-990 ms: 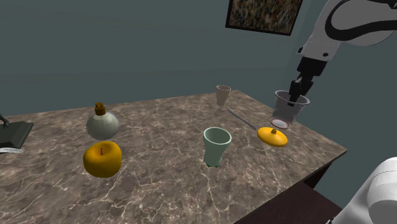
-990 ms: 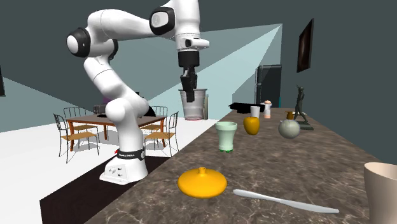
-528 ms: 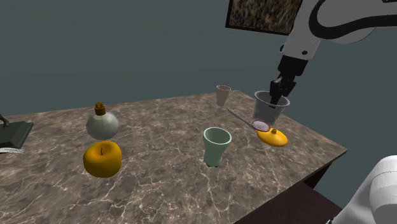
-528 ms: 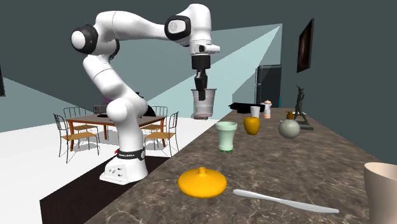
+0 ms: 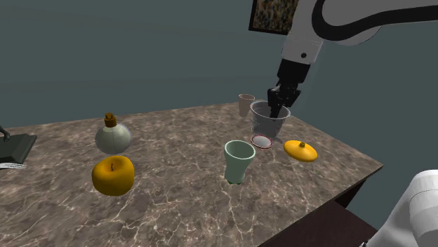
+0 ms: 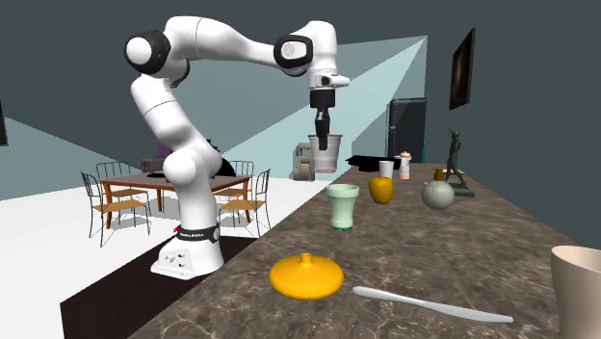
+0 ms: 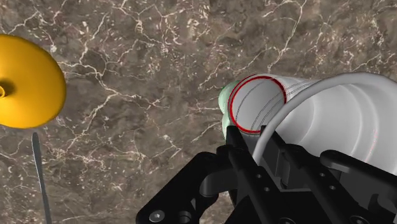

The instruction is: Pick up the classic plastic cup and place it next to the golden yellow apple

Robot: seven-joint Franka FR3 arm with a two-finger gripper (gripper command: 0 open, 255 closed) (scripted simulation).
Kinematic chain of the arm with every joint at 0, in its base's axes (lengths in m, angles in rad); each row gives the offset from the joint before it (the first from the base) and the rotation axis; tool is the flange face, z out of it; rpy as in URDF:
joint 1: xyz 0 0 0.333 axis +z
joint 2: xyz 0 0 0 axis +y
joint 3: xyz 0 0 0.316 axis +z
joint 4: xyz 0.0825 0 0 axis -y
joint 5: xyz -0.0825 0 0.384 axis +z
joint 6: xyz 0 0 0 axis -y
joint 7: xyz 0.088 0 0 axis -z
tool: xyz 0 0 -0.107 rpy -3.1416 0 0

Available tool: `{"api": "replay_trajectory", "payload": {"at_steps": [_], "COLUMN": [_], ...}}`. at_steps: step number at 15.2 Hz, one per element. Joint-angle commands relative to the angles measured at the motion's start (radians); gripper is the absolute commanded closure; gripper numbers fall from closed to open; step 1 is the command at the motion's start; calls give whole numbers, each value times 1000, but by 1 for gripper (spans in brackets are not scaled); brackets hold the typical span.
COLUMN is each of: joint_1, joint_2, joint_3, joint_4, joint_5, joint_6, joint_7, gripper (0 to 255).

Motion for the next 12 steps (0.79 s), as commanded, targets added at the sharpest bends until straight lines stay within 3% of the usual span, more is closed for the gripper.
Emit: {"api": "replay_trajectory", "payload": {"at_steps": [1,12], "joint_1": [17,91], "joint_2": [39,313], "joint_3": [34,201], "joint_4": [30,281], "joint_5": [17,39], "joint_6": [13,56], "joint_7": [44,275], "gripper": [255,255]}}
